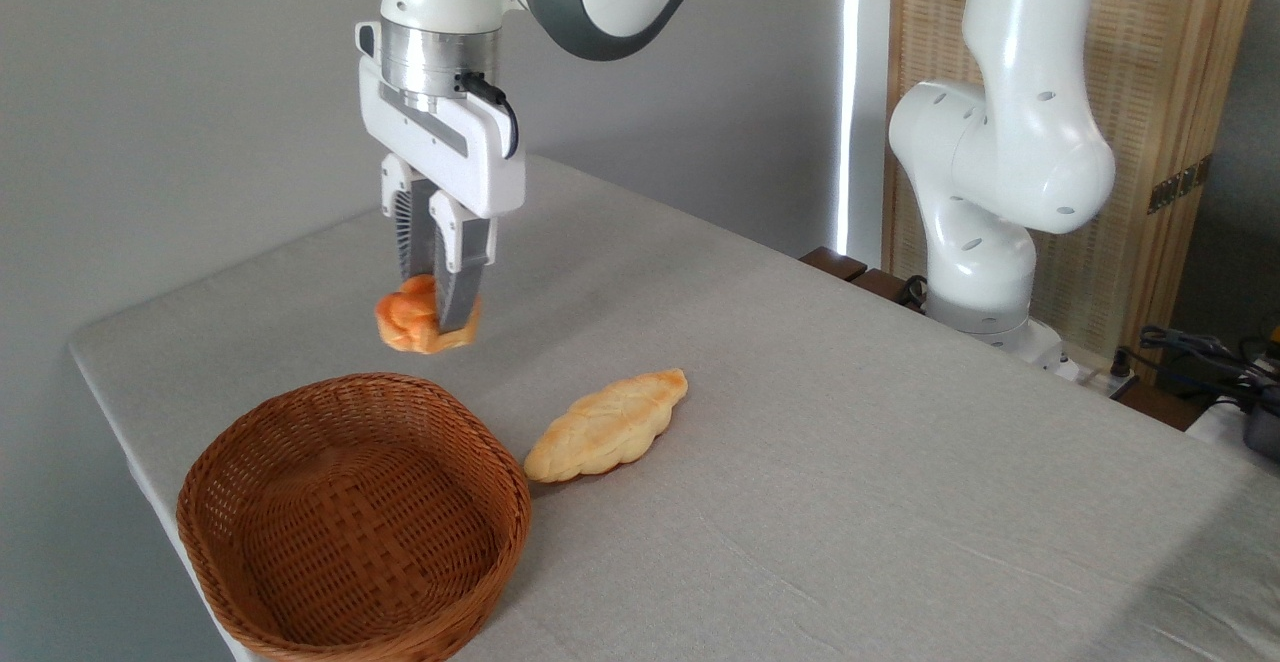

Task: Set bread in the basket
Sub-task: 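Lift the held roll and carry it over the wicker basket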

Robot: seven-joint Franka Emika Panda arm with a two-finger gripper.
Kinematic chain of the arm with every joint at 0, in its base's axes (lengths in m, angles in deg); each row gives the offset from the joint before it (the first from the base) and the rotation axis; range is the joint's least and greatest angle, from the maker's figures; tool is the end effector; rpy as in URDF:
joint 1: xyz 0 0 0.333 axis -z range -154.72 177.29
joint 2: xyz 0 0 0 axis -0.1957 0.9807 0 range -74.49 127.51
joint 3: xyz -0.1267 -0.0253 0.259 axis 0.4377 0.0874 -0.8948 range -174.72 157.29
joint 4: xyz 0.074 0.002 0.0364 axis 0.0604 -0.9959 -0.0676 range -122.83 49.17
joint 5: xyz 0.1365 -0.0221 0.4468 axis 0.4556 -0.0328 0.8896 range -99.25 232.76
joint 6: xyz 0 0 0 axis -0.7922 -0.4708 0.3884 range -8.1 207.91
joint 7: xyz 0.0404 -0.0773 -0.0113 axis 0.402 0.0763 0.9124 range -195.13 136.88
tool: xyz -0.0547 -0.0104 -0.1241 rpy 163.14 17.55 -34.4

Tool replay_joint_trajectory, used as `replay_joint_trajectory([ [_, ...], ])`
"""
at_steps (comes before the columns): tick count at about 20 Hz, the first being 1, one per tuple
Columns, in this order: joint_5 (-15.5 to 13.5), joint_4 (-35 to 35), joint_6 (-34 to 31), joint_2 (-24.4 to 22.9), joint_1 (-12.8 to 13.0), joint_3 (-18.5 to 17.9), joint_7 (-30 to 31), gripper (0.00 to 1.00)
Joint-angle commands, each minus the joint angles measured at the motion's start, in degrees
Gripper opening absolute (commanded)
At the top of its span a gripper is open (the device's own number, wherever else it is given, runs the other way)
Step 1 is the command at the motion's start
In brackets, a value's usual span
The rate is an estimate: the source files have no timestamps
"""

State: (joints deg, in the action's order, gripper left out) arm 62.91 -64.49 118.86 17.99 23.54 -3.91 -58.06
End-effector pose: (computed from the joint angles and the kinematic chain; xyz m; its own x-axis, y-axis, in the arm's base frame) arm 0.5954 -0.1879 0.4535 0.6789 -0.6801 0.2767 -0.6850 -0.7223 -0.0948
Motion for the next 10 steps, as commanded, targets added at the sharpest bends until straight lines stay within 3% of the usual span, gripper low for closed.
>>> replay_joint_trajectory([
  [1, -0.99, 0.32, 7.62, 2.01, -0.04, -0.32, 0.2, 0.61],
  [3, -0.99, 0.41, 11.67, 3.51, -0.04, -0.93, 0.72, 0.78],
  [5, -1.08, 0.41, 15.53, 5.17, -0.04, -1.38, 2.47, 0.83],
  [8, -0.99, 0.41, 22.12, 8.6, 0.05, -1.38, 5.29, 1.0],
  [10, -0.46, 0.41, 25.03, 10.27, 0.14, -1.38, 5.3, 1.0],
])
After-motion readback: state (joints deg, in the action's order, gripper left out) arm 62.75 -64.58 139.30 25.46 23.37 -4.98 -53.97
